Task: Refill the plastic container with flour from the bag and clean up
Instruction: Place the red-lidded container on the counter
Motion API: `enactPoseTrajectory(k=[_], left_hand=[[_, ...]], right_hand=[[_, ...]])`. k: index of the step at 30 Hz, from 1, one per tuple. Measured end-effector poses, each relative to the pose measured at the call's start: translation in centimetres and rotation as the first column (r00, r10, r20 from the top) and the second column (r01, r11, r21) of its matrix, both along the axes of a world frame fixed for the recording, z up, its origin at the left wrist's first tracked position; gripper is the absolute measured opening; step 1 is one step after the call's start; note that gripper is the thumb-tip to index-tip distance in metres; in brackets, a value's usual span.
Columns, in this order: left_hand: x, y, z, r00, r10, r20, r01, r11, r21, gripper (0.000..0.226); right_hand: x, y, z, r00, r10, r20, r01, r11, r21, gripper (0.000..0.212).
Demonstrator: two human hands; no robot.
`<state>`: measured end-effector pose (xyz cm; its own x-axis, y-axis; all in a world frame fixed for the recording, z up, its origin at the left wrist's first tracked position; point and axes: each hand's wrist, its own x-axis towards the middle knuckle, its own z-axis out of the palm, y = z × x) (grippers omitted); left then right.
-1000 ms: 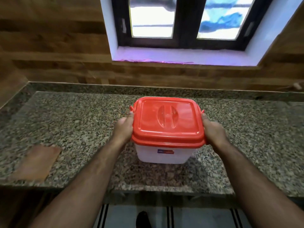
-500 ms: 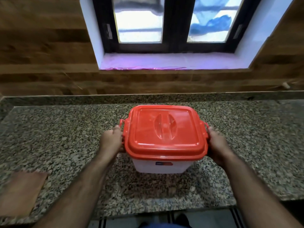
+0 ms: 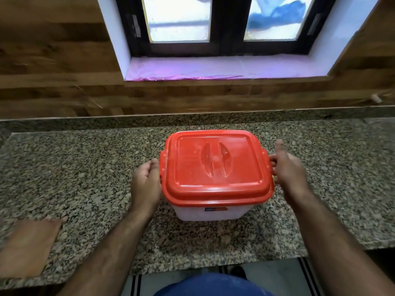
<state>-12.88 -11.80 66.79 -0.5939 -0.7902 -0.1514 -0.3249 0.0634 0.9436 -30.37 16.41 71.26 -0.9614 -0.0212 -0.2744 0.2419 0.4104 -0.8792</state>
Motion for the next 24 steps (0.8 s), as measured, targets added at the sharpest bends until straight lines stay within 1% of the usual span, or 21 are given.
enactPoseTrajectory(k=[3,5,7,9,10,12,13,14,15,17,18,19,20,21,22,23,24], left_hand=[[-0.3,0.9,1.7,0.998,-0.056,-0.031,0.058,0.996,0.070,0.039],[-0.4,1.1,2.2,0.998,-0.045,-0.047,0.050,0.992,0.114,0.035],[-0.4,1.1,2.3,0.997,-0.049,-0.059,0.056,0.989,0.137,0.037],[-0.3,0.9,2.2,0.996,-0.043,-0.076,0.055,0.985,0.164,0.042],[-0.3,0.9,2.1,0.996,-0.040,-0.079,0.054,0.984,0.172,0.047],[-0.3,0.8,1.9,0.997,-0.023,-0.080,0.037,0.983,0.177,0.059],[-0.3,0.8,2.1,0.997,-0.020,-0.075,0.033,0.982,0.187,0.063],[-0.4,0.7,2.0,0.997,-0.022,-0.069,0.035,0.981,0.190,0.067],[-0.3,0.7,2.1,0.998,-0.022,-0.065,0.034,0.980,0.196,0.069],[-0.1,0.7,1.9,0.998,0.008,-0.059,0.003,0.984,0.177,0.072],[0.0,0.9,1.7,0.995,0.055,-0.079,-0.044,0.990,0.132,0.074],[0.2,1.0,1.3,0.984,0.116,-0.132,-0.108,0.992,0.063,0.072],[0.6,1.5,1.3,0.959,0.170,-0.228,-0.181,0.983,-0.030,0.067],[1.0,2.1,1.3,0.925,0.176,-0.336,-0.237,0.960,-0.150,0.063],[1.2,2.8,1.2,0.905,0.115,-0.409,-0.248,0.925,-0.289,0.066],[1.4,3.5,1.2,0.903,0.022,-0.428,-0.225,0.874,-0.430,0.074],[1.4,4.0,1.1,0.912,-0.098,-0.399,-0.165,0.802,-0.574,0.081]], right_hand=[[-0.6,-0.3,1.7,0.989,0.144,0.036,-0.147,0.984,0.100,0.067],[-0.9,-0.5,2.2,0.986,0.166,0.019,-0.167,0.971,0.172,0.065],[-0.8,-0.7,2.7,0.985,0.167,0.031,-0.170,0.969,0.180,0.060],[-0.5,-0.8,3.5,0.982,0.176,0.069,-0.180,0.982,0.063,0.061],[-0.3,-1.0,4.0,0.982,0.169,0.078,-0.169,0.986,-0.015,0.066],[0.0,-1.3,5.2,0.987,0.144,0.069,-0.133,0.982,-0.133,0.075],[0.2,-1.6,5.9,0.988,0.140,0.071,-0.123,0.972,-0.200,0.074],[0.6,-1.9,6.8,0.986,0.146,0.076,-0.119,0.952,-0.282,0.067],[1.0,-2.1,7.7,0.984,0.161,0.078,-0.123,0.925,-0.359,0.056],[1.6,-2.5,9.1,0.977,0.204,0.068,-0.153,0.880,-0.449,0.037],[1.7,-2.5,9.6,0.976,0.213,0.051,-0.165,0.868,-0.468,0.034],[1.7,-2.3,9.9,0.978,0.205,0.025,-0.168,0.860,-0.481,0.033],[1.5,-2.1,10.3,0.984,0.178,-0.005,-0.157,0.851,-0.502,0.035],[1.2,-1.9,10.5,0.990,0.135,-0.034,-0.133,0.839,-0.528,0.040],[0.8,-1.5,10.6,0.995,0.082,-0.063,-0.103,0.827,-0.552,0.047],[0.3,-1.2,10.6,0.995,0.028,-0.097,-0.079,0.814,-0.576,0.055],[-0.2,-0.9,10.6,0.991,-0.027,-0.133,-0.059,0.798,-0.600,0.064]])
